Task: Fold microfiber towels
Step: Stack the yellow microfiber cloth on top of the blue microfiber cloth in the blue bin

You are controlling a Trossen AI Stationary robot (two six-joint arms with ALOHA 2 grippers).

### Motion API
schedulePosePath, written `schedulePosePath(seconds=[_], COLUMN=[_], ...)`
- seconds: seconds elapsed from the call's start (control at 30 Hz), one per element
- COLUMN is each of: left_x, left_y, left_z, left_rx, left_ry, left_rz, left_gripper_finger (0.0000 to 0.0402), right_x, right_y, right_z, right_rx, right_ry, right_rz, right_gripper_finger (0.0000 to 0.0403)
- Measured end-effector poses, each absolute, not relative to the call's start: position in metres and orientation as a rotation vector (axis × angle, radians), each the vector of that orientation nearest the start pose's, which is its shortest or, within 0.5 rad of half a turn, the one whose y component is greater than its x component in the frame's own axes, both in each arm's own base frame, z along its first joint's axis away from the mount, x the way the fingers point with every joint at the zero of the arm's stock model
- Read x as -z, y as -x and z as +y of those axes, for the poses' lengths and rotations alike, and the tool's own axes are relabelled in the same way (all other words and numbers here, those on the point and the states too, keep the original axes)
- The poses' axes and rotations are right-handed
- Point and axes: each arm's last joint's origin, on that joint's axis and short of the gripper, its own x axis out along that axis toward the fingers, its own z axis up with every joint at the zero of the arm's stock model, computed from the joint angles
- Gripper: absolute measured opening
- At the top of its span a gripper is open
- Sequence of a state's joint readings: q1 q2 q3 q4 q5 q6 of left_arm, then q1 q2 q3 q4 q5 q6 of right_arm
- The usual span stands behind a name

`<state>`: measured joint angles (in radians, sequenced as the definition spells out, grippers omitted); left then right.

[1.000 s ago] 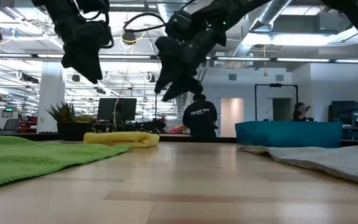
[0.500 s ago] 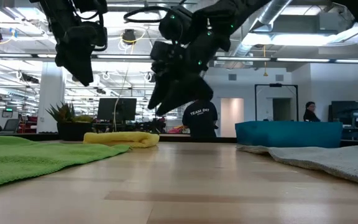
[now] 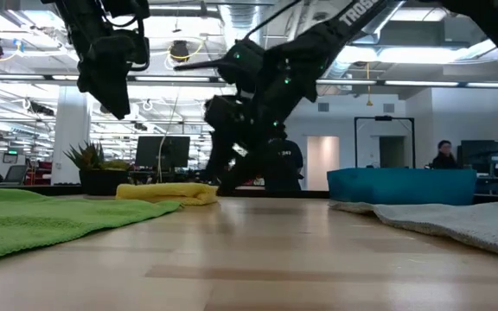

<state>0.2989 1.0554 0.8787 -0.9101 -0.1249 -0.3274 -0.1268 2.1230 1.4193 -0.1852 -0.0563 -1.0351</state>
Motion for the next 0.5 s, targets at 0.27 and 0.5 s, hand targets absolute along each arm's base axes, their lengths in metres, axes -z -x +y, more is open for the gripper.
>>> schedulePosePath(seconds=[0.27,0.5], left_x=[-0.264,-0.264], left_y=[-0.177,-0.177], left_z=[0.058,0.058], left_rx=[-0.557,-0.557], left_ry=[0.384,0.384], left_rz=[1.021,1.020], left_gripper_finger=[0.0164,0.0164], right_x=[-0.126,-0.127], right_y=[-0.444,-0.445], right_z=[-0.066,-0.073], right_rx=[-0.400,-0.368], right_ry=[0.910,0.907], right_rz=[0.856,0.837], right_gripper_finger=[0.0226,0.0226])
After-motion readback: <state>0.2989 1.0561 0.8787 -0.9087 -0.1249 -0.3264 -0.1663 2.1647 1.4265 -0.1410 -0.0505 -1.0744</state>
